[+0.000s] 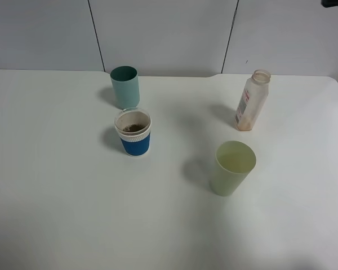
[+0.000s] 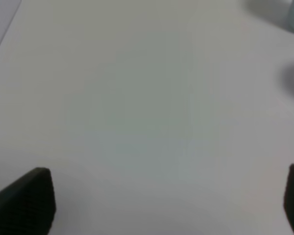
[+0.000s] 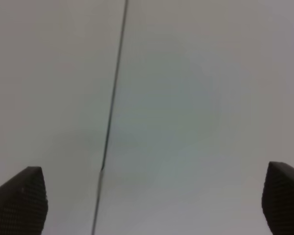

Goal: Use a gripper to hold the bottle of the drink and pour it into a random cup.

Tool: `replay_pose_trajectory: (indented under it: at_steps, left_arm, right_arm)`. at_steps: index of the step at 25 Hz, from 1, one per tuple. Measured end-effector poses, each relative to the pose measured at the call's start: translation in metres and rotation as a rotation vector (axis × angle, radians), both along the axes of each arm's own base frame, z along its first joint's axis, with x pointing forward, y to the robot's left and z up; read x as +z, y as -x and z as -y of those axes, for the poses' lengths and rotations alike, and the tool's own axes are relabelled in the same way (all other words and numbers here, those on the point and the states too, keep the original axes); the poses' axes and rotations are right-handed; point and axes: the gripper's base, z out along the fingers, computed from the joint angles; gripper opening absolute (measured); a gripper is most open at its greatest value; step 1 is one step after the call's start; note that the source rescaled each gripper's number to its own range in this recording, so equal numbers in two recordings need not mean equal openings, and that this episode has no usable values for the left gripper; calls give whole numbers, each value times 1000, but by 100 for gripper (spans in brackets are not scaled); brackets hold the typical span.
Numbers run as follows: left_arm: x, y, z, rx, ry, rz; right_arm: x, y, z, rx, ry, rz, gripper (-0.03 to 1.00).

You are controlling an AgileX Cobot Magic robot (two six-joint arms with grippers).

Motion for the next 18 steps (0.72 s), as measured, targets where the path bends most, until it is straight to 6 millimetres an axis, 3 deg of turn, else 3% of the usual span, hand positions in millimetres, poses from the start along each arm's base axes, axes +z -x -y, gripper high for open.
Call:
replay_pose_trajectory:
  at_steps: [8, 18]
  left_arm:
    - [0, 0, 0, 0, 0, 0]
    - [0, 0, 0, 0, 0, 0]
  right_arm:
    - [14, 22, 3, 14, 123, -5, 95]
    - [19, 48, 3, 94, -12, -100, 95]
